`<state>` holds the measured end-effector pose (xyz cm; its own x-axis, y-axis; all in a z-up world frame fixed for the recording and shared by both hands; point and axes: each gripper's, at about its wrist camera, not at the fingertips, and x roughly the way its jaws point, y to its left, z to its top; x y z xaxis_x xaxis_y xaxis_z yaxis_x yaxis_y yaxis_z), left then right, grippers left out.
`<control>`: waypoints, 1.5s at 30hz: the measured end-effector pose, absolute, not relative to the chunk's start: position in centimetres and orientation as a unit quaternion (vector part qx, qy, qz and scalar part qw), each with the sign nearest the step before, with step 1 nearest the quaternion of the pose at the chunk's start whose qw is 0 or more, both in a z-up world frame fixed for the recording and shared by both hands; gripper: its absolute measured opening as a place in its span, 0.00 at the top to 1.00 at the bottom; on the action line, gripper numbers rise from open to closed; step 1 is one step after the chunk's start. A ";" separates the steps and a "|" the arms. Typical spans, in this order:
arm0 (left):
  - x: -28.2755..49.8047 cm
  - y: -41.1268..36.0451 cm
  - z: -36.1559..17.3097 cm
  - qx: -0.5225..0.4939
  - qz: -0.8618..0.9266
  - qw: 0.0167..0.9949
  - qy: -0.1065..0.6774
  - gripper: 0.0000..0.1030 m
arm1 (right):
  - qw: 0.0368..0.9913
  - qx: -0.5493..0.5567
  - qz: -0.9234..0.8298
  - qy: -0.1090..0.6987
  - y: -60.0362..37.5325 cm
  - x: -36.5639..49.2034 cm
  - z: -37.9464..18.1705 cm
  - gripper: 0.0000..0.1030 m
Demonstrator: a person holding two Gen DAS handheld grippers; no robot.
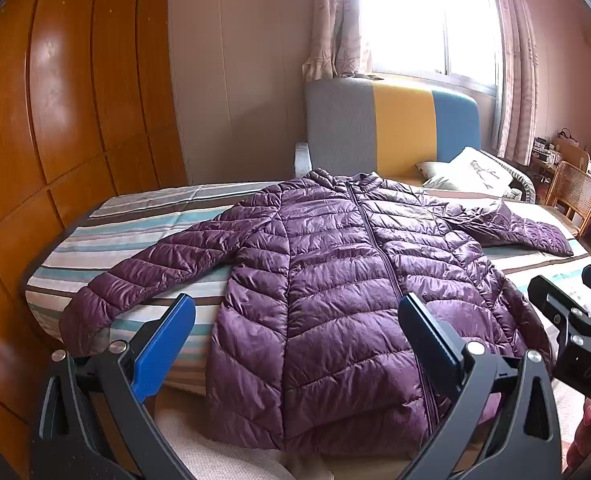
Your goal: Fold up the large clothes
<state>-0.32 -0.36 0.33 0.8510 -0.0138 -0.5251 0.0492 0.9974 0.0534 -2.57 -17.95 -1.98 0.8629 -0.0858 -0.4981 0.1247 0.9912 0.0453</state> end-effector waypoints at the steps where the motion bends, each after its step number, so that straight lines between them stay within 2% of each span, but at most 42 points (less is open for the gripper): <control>1: -0.3 -0.4 0.3 0.033 -0.016 0.961 0.273 0.02 | 0.964 0.038 -0.054 0.257 -18.0 -2.6 -2.0 0.03; 45: -0.5 -0.5 -0.4 0.033 -0.016 0.960 0.278 0.02 | 0.962 0.044 -0.050 0.264 -18.1 -2.4 -2.4 0.03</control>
<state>-0.46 -0.46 -0.36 0.8447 -0.0122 -0.5351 0.0489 0.9973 0.0543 -2.39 -18.09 -2.44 0.8551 -0.0731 -0.5132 0.1193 0.9912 0.0577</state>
